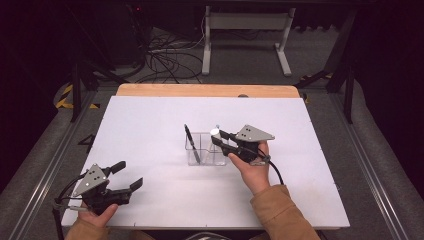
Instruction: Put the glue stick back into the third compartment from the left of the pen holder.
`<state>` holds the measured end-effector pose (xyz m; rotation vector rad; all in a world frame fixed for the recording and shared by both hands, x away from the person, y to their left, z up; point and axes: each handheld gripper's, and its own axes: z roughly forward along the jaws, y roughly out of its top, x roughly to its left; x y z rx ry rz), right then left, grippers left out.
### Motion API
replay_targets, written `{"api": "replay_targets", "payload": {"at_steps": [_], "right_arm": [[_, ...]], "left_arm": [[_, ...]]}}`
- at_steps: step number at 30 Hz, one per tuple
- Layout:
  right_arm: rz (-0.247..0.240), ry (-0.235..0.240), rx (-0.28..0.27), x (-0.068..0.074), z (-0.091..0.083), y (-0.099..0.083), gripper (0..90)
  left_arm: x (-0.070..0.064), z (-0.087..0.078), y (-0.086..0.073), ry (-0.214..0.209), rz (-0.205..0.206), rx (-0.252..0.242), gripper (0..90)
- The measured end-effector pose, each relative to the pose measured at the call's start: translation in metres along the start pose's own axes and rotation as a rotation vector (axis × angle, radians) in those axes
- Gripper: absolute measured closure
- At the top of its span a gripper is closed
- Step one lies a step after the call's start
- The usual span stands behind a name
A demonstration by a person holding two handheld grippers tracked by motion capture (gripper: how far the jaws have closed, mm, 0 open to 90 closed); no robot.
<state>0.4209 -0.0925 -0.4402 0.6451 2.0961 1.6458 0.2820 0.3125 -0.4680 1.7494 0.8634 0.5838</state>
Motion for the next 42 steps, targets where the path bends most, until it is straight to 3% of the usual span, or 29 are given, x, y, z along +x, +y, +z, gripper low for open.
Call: {"api": "replay_targets", "payload": {"at_steps": [10,14,19,33,42], "right_arm": [[0.006,-0.001,0.018,0.0,-0.001,-0.001,66.7],[-0.015,-0.012,0.004,0.0,-0.005,0.003,51.5],[-0.009,-0.023,-0.039,0.003,-0.016,0.013,43.4],[-0.048,-0.034,-0.039,0.007,-0.029,0.027,36.0],[-0.07,-0.047,-0.013,0.002,-0.056,0.031,30.4]], "left_arm": [[0.0,0.0,0.0,-0.002,0.0,-0.001,16.5],[0.0,0.0,0.0,-0.002,0.0,-0.001,16.5],[0.0,0.0,0.0,-0.004,-0.001,-0.001,16.5],[0.0,0.0,0.001,-0.005,0.0,-0.01,16.4],[0.0,-0.002,0.002,0.002,0.011,-0.02,15.0]]}}
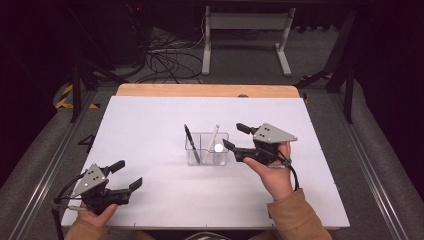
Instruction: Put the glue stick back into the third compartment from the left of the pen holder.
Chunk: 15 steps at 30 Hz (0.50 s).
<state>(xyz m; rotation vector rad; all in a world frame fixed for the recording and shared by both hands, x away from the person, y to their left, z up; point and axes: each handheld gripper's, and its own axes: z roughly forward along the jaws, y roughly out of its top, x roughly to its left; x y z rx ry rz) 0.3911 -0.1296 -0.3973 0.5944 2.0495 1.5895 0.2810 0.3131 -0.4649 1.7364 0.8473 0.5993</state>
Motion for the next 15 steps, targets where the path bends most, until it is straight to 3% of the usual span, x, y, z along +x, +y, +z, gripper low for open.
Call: {"api": "replay_targets", "payload": {"at_steps": [15], "right_arm": [[-0.002,-0.025,0.038,-0.013,-0.045,-0.024,28.8]], "left_arm": [[-0.002,0.002,0.002,0.014,0.027,-0.002,13.4]]}}
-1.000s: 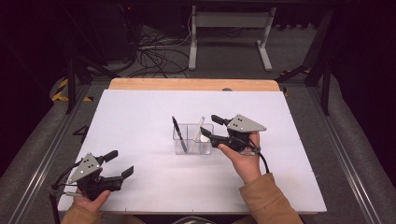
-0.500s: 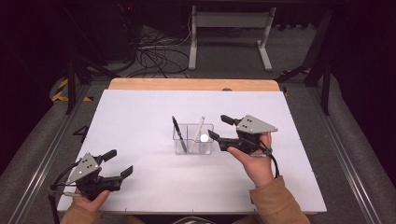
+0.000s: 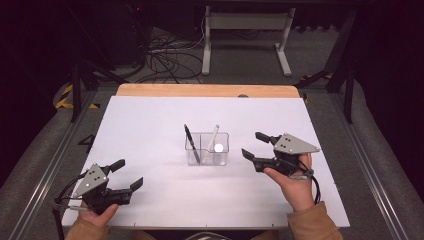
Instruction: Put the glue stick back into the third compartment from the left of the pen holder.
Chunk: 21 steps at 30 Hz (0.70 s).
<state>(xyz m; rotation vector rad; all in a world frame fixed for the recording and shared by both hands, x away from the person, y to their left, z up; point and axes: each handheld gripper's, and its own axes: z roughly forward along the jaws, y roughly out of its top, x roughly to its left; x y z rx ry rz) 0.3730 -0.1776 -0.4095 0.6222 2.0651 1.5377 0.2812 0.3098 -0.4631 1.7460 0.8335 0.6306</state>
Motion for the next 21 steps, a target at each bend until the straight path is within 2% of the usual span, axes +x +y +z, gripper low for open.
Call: {"api": "replay_targets", "payload": {"at_steps": [13,16,21], "right_arm": [[-0.001,0.035,0.019,-0.002,-0.019,-0.035,28.8],[0.02,0.026,0.045,-0.003,-0.023,-0.046,28.8],[0.047,0.017,0.071,-0.006,-0.028,-0.063,28.8]], "left_arm": [[-0.002,0.001,0.001,-0.004,0.013,-0.004,11.8],[-0.002,0.001,0.001,-0.004,0.027,-0.005,11.2],[-0.003,0.002,0.001,-0.009,0.022,-0.004,10.6]]}}
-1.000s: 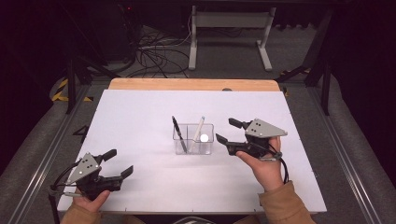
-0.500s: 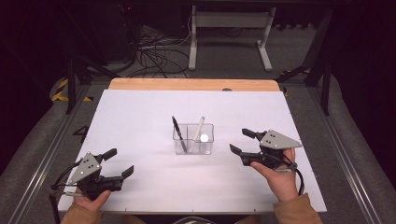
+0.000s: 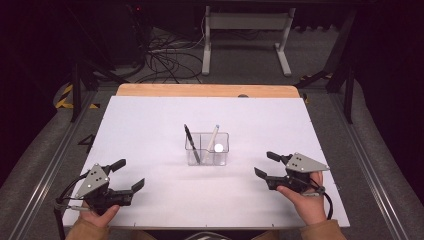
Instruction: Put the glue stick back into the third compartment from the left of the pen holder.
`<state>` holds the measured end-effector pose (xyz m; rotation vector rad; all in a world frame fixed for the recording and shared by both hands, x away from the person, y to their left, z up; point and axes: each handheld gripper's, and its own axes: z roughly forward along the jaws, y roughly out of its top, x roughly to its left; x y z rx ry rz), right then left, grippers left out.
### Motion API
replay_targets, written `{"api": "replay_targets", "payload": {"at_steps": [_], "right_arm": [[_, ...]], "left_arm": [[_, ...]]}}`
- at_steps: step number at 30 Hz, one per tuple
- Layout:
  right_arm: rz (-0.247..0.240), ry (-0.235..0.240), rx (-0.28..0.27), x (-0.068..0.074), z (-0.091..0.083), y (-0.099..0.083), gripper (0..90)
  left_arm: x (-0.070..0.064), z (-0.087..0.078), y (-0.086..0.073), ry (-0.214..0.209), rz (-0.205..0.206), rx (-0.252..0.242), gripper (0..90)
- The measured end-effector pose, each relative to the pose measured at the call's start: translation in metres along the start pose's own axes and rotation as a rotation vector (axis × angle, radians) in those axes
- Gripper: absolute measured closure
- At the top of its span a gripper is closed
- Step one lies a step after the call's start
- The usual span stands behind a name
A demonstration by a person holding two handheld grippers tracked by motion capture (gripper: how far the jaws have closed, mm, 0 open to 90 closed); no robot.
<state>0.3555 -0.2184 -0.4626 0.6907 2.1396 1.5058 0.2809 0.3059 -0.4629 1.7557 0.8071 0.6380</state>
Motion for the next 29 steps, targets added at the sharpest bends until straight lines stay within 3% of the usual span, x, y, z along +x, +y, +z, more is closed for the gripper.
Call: {"api": "replay_targets", "payload": {"at_steps": [11,16,23,29], "right_arm": [[0.041,-0.005,0.036,0.003,-0.005,-0.028,28.8],[0.04,-0.014,0.045,0.002,-0.003,-0.028,28.8],[0.044,-0.022,0.048,0.001,-0.004,-0.028,28.8],[0.041,-0.027,0.042,0.0,-0.005,-0.027,28.8]], "left_arm": [[0.0,0.002,-0.002,-0.011,0.014,0.005,9.7],[0.001,0.002,-0.003,-0.024,0.031,0.007,7.5],[0.003,0.001,-0.005,-0.023,-0.013,-0.01,6.4],[0.004,0.001,-0.005,-0.005,0.015,-0.01,6.5]]}}
